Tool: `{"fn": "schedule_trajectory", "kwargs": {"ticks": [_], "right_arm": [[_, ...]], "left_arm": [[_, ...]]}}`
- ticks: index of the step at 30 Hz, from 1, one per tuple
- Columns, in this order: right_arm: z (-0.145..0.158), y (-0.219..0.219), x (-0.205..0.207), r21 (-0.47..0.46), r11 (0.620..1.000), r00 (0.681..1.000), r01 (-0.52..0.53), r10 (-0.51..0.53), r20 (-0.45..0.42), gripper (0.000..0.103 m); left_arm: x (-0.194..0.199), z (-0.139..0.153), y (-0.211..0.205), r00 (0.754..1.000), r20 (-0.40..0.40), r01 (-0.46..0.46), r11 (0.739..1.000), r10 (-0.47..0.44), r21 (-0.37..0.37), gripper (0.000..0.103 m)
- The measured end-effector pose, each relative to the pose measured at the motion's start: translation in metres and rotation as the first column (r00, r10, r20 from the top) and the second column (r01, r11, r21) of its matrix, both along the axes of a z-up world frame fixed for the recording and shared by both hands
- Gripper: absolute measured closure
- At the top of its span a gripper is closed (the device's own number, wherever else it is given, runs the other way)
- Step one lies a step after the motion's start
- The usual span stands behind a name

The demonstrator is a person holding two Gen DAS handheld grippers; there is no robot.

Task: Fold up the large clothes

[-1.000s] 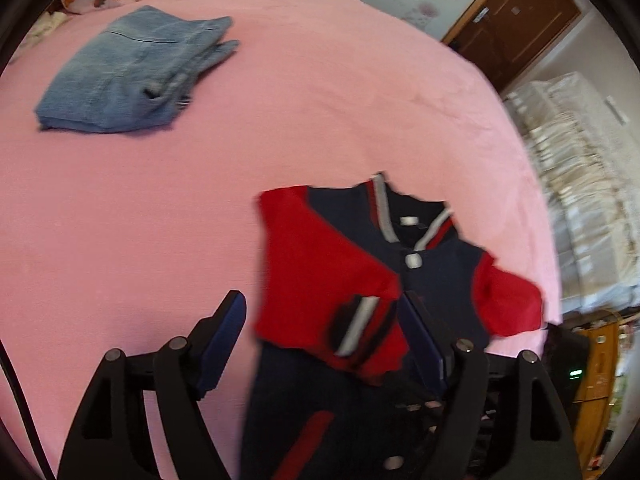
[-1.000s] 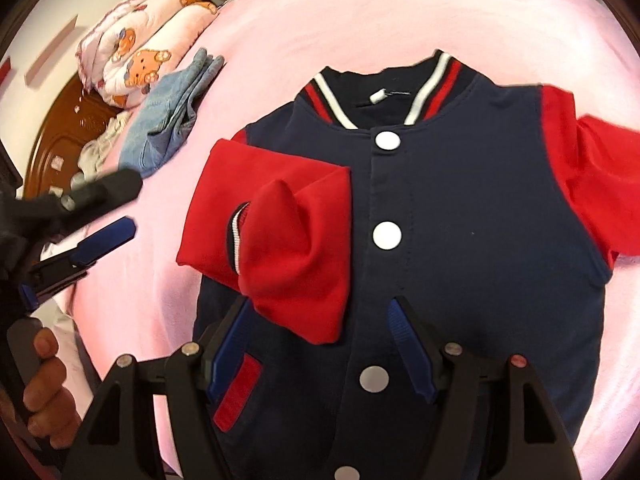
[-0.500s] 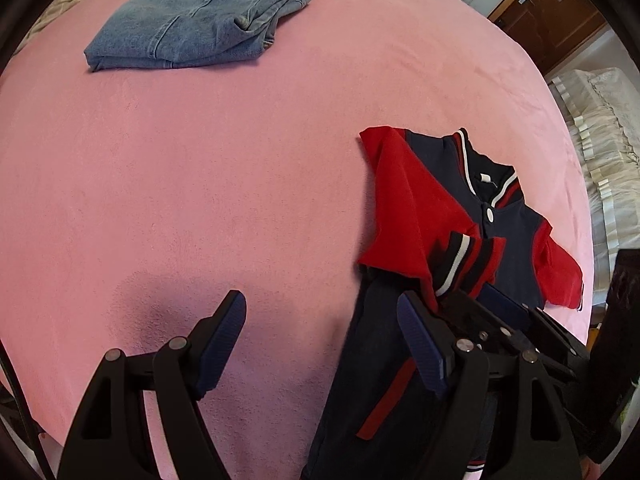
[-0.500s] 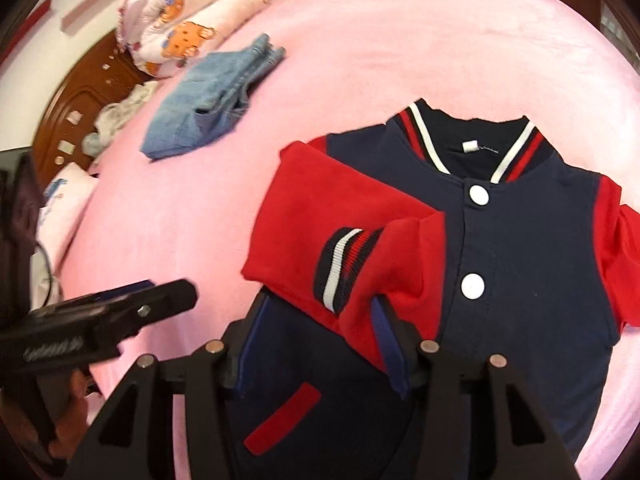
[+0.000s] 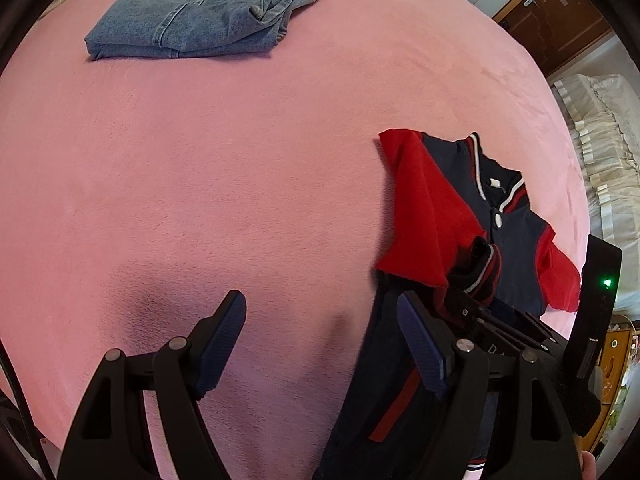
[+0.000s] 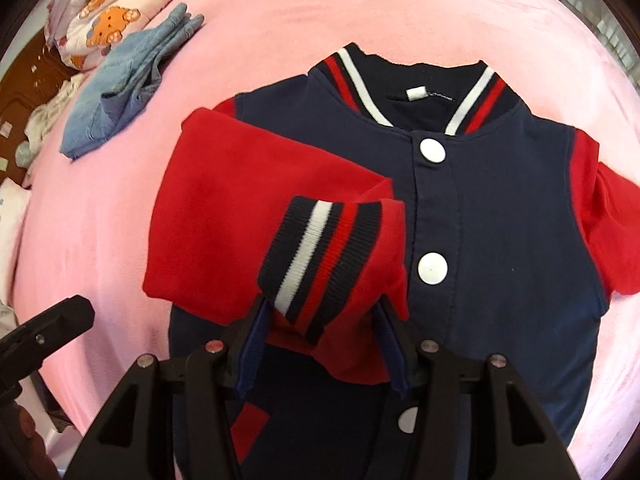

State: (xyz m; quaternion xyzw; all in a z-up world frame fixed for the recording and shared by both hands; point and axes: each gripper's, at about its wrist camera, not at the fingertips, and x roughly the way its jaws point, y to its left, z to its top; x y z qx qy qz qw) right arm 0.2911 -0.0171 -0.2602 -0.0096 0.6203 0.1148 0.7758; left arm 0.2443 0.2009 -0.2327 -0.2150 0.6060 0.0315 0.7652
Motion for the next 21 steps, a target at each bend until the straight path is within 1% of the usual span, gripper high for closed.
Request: {"fn": "schedule_trajectory", "kwargs": {"ticks": [3,4,5,6,7,10,13,15,16,18,19,21], "right_arm": [[-0.002,0.005,0.0,-0.035,0.999,1.0,0.009,-0.009,0.007,0.051],[-0.002,0.005,0.0,-0.037,0.999,1.0,0.016,-0.016,0.009,0.054],[-0.001,0.004,0.0,-0.043,0.999,1.0,0.025,-0.024,0.013,0.062],[-0.001,0.004,0.002,-0.043,0.999,0.999,0.029,-0.028,0.014,0.065],[0.001,0.001,0.003,-0.038,0.999,0.999,0.037,-0.037,0.015,0.073],[0.006,-0.011,0.008,0.022,0.998,0.998,0.059,-0.059,0.002,0.08],[0.014,-0.025,0.012,0.072,0.995,0.998,0.064,-0.064,0.003,0.082],[0.019,-0.033,0.014,0.1,0.993,0.998,0.066,-0.068,0.017,0.082],[0.021,-0.035,0.015,0.109,0.992,0.997,0.066,-0.069,0.023,0.082],[0.027,-0.043,0.015,0.125,0.99,0.997,0.062,-0.067,0.04,0.082],[0.03,-0.046,0.015,0.131,0.99,0.997,0.056,-0.062,0.045,0.082],[0.038,-0.053,0.018,0.147,0.987,0.995,0.061,-0.071,0.065,0.082]], "left_arm": [[0.005,-0.009,-0.004,0.999,-0.035,0.03,0.999,-0.029,0.043,0.027],[0.007,-0.012,-0.007,0.998,-0.04,0.054,0.997,-0.052,0.052,0.026],[0.009,-0.015,-0.01,0.997,-0.042,0.067,0.996,-0.065,0.054,0.027],[0.01,-0.018,-0.013,0.996,-0.045,0.078,0.996,-0.076,0.053,0.027],[0.011,-0.022,-0.016,0.995,-0.05,0.093,0.994,-0.091,0.049,0.027],[0.015,-0.032,-0.026,0.989,-0.061,0.134,0.99,-0.132,0.04,0.027],[0.02,-0.037,-0.041,0.982,-0.036,0.188,0.982,-0.188,-0.004,0.028],[0.025,-0.042,-0.051,0.975,-0.033,0.219,0.976,-0.219,-0.011,0.035],[0.029,-0.044,-0.058,0.972,-0.029,0.232,0.973,-0.231,0.003,0.038],[0.033,-0.048,-0.065,0.97,-0.03,0.24,0.97,-0.24,0.023,0.039],[0.034,-0.049,-0.069,0.969,-0.026,0.247,0.969,-0.246,0.035,0.043],[0.039,-0.048,-0.074,0.968,-0.005,0.251,0.966,-0.251,0.061,0.046]]}}
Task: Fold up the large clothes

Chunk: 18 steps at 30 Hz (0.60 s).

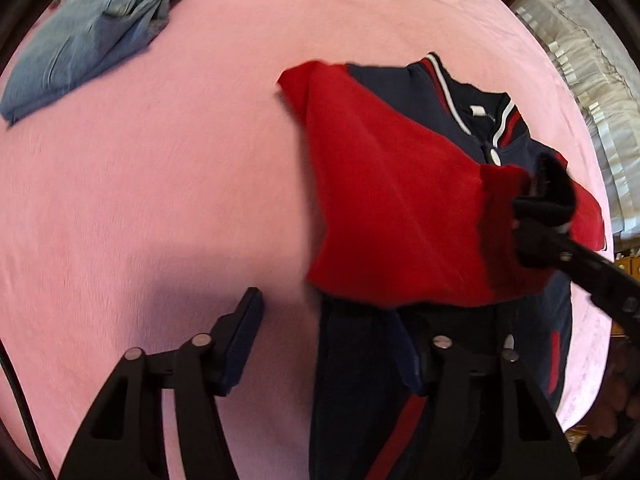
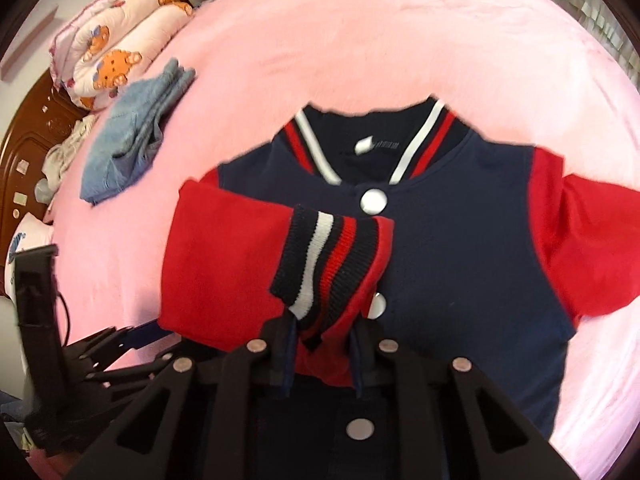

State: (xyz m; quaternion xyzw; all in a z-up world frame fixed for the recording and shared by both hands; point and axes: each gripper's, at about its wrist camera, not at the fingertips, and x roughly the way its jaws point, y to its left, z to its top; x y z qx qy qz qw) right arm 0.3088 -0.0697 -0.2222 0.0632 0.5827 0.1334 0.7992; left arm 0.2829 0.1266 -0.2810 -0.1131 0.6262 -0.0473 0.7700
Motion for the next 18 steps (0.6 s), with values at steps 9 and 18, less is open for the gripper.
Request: {"fn": "schedule_trajectory", "kwargs": {"ticks": [9,18], "right_arm": [[0.023,-0.048,0.008,0.064,0.995,0.993,0.074,-0.08,0.089,0.083],[-0.006,-0.1,0.003,0.22,0.954,0.979,0.203,-0.202,-0.03,0.083]], "left_arm": [[0.019,-0.005,-0.01,0.999,0.015,-0.033,0.999,0.033,-0.002,0.083],[0.022,-0.011,-0.013,0.995,-0.004,-0.101,0.995,0.101,0.007,0.085]]}}
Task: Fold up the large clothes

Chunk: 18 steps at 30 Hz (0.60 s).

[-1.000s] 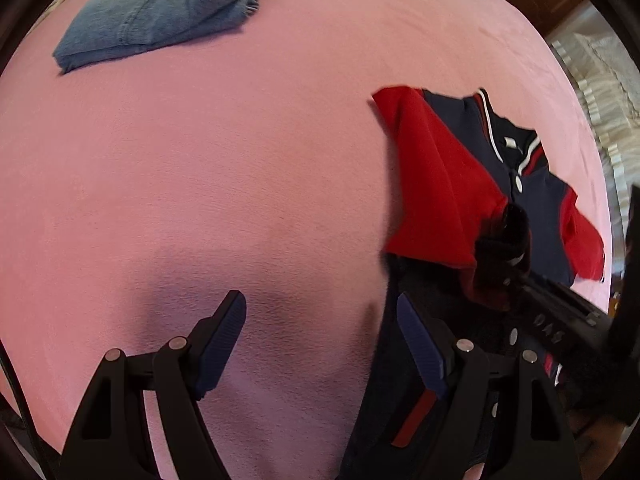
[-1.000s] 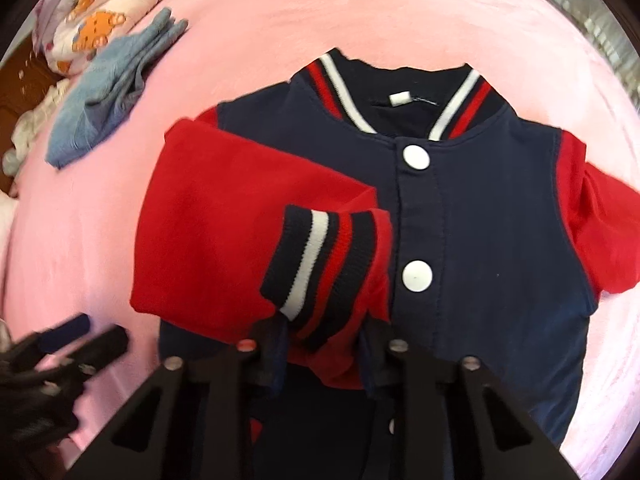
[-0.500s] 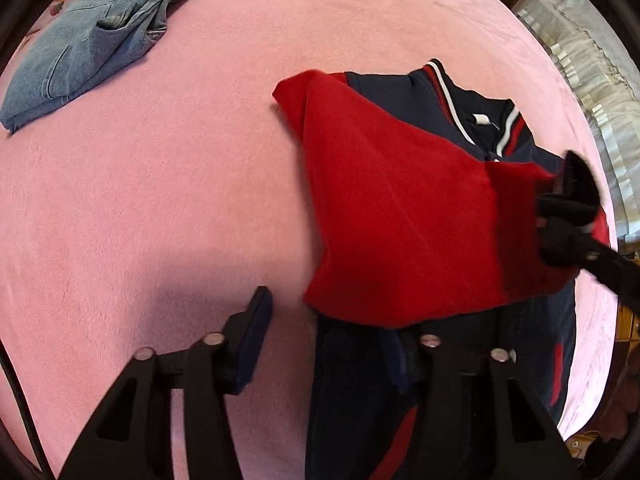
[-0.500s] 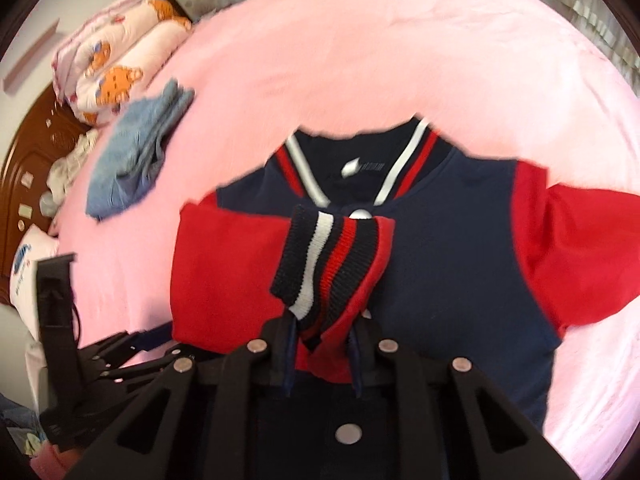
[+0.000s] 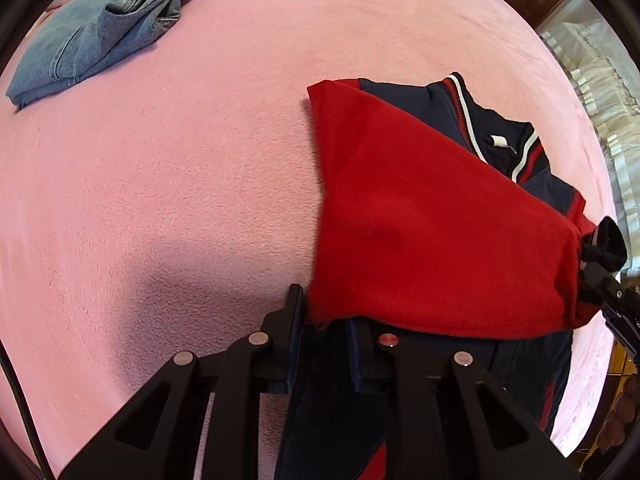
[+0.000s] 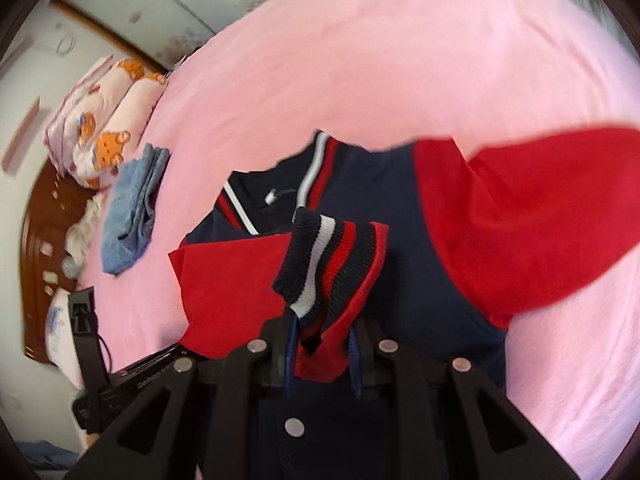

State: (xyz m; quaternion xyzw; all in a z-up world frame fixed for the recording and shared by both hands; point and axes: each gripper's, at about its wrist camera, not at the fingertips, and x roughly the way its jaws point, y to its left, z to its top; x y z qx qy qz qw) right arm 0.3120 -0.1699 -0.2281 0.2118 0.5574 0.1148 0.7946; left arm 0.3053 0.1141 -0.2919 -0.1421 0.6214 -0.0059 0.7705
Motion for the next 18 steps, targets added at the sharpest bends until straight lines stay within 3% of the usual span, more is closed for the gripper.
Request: {"fn": "schedule_trajectory", "kwargs": {"ticks": [5,12,16,18], "right_arm": [[-0.017,-0.019,0.0,0.057,0.998,0.998,0.031,-0.028,-0.055,0.079],[-0.013,-0.028,0.0,0.024,1.0,0.999,-0.01,0.011,-0.039,0.071],[-0.012,-0.046,-0.005,-0.039,0.999,0.998,0.035,-0.037,-0.046,0.071],[-0.012,-0.059,-0.011,-0.021,0.998,0.996,0.065,-0.066,-0.053,0.071]], "left_arm": [[0.0,0.0,-0.004,1.0,-0.006,0.012,0.999,-0.011,0.034,0.085],[0.006,0.0,-0.017,1.0,-0.015,0.001,0.998,-0.001,0.063,0.085],[0.006,0.004,-0.022,1.0,-0.019,-0.015,0.997,0.016,0.069,0.085],[0.002,0.009,-0.021,1.0,-0.018,-0.017,0.997,0.019,0.075,0.085]]}}
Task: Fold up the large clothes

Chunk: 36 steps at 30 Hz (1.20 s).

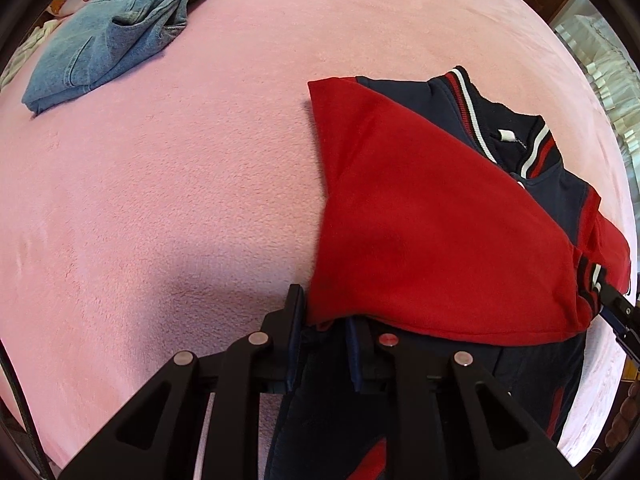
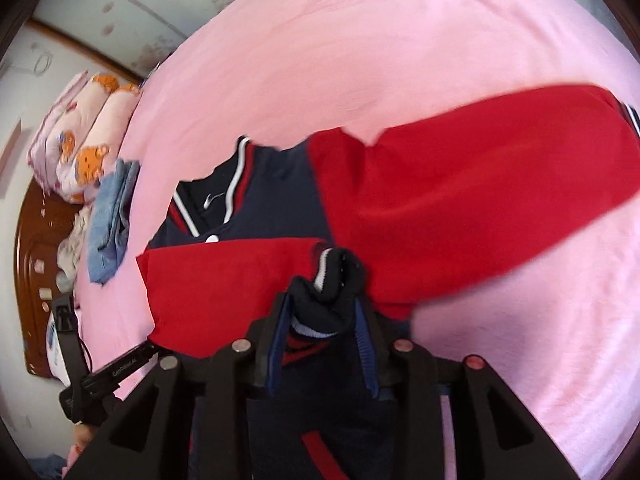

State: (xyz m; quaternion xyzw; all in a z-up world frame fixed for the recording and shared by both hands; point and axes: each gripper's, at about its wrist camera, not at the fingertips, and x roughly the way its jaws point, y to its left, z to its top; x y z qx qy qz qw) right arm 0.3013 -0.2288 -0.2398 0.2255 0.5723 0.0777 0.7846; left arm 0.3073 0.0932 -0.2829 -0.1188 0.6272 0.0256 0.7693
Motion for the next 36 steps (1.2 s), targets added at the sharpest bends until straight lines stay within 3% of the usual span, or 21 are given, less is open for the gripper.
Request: {"fn": "schedule_trajectory", "kwargs": {"ticks": [6,11,13,17,18,19,21,26,29,33,36], "right_arm": [[0.005,-0.02,-0.01,-0.144,0.989,1.0,0.005,-0.006,-0.006,0.071],[0.033,-0.022,-0.014,-0.154,0.988,0.998,-0.009,0.019,0.06,0.072],[0.04,-0.01,-0.014,-0.121,0.991,0.995,-0.064,0.073,0.07,0.073],[0.039,0.026,-0.011,-0.003,0.985,0.982,-0.173,0.173,0.079,0.085],[0.037,0.035,-0.011,0.023,0.982,0.979,-0.19,0.187,0.082,0.089],[0.034,0.043,-0.011,0.047,0.978,0.976,-0.205,0.2,0.088,0.099],[0.026,0.062,-0.01,0.085,0.97,0.971,-0.227,0.218,0.101,0.102],[-0.006,0.094,-0.003,0.142,0.964,0.974,-0.224,0.217,0.067,0.103],[-0.02,0.099,0.001,0.087,0.974,0.977,-0.211,0.209,0.038,0.103],[-0.023,0.079,0.001,-0.024,0.988,0.989,-0.15,0.15,0.014,0.103],[-0.02,0.049,-0.005,0.015,0.996,0.996,-0.093,0.093,0.012,0.103]], "left_arm": [[-0.008,0.017,-0.013,1.0,-0.031,0.009,1.0,-0.008,0.024,0.085],[-0.023,0.04,-0.032,0.998,-0.052,0.03,0.999,-0.028,0.034,0.085],[-0.026,0.05,-0.041,0.998,-0.052,0.044,0.999,-0.043,0.019,0.085],[-0.03,0.072,-0.061,0.993,-0.042,0.111,0.992,-0.114,-0.065,0.085],[-0.03,0.074,-0.067,0.99,-0.034,0.131,0.988,-0.134,-0.078,0.085],[-0.027,0.077,-0.077,0.986,-0.023,0.164,0.983,-0.166,-0.086,0.086],[-0.021,0.077,-0.088,0.981,-0.015,0.191,0.978,-0.193,-0.082,0.093],[0.002,0.065,-0.102,0.975,0.02,0.223,0.962,-0.222,-0.159,0.096],[0.003,0.042,-0.073,0.977,0.012,0.213,0.97,-0.213,-0.117,0.096],[0.011,0.024,-0.047,0.987,-0.019,0.159,0.984,-0.161,-0.076,0.096],[0.009,0.02,-0.026,0.993,-0.021,0.118,0.992,-0.119,-0.05,0.097]]}}
